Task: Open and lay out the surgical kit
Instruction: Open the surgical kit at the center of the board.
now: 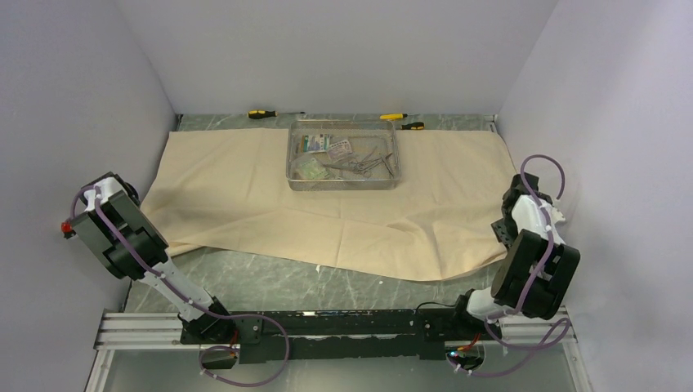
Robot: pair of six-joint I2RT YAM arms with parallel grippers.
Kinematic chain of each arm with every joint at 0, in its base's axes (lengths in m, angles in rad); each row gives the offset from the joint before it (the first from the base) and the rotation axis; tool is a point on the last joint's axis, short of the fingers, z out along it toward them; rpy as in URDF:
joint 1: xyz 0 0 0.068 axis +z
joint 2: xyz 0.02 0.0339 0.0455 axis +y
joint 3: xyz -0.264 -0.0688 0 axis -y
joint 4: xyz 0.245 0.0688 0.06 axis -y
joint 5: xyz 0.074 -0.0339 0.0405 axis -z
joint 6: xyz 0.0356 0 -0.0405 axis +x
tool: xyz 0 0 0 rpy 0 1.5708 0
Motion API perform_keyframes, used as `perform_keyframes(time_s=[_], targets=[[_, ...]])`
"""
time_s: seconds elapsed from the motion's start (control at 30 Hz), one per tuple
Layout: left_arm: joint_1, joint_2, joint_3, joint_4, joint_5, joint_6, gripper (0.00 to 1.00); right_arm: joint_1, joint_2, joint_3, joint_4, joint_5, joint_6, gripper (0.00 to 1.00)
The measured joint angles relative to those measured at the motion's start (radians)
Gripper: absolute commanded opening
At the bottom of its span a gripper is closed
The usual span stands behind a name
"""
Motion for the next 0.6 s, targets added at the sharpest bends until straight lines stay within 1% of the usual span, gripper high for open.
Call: perform_keyframes(time_s=[0.07,0.27,0.4,0.6], targets=[[0.000,0.000,0.000,0.000,0.001,0.000,0.00,-0.003,-0.018,0.014,-0.011,0.001,-0.006,0.59],[0.000,0.000,0.000,0.001,0.001,0.000,0.00,-0.020,-0.082,0.021,-0.044,0.022,-0.015,0.43],[-0.005,0.000,0.000,0.005,0.003,0.002,0.00,-0.029,-0.083,0.010,-0.048,0.031,-0.019,0.42],[-0.007,0.000,0.000,0.007,0.003,0.002,0.00,-0.038,-0.061,-0.051,-0.010,0.013,-0.035,0.45]])
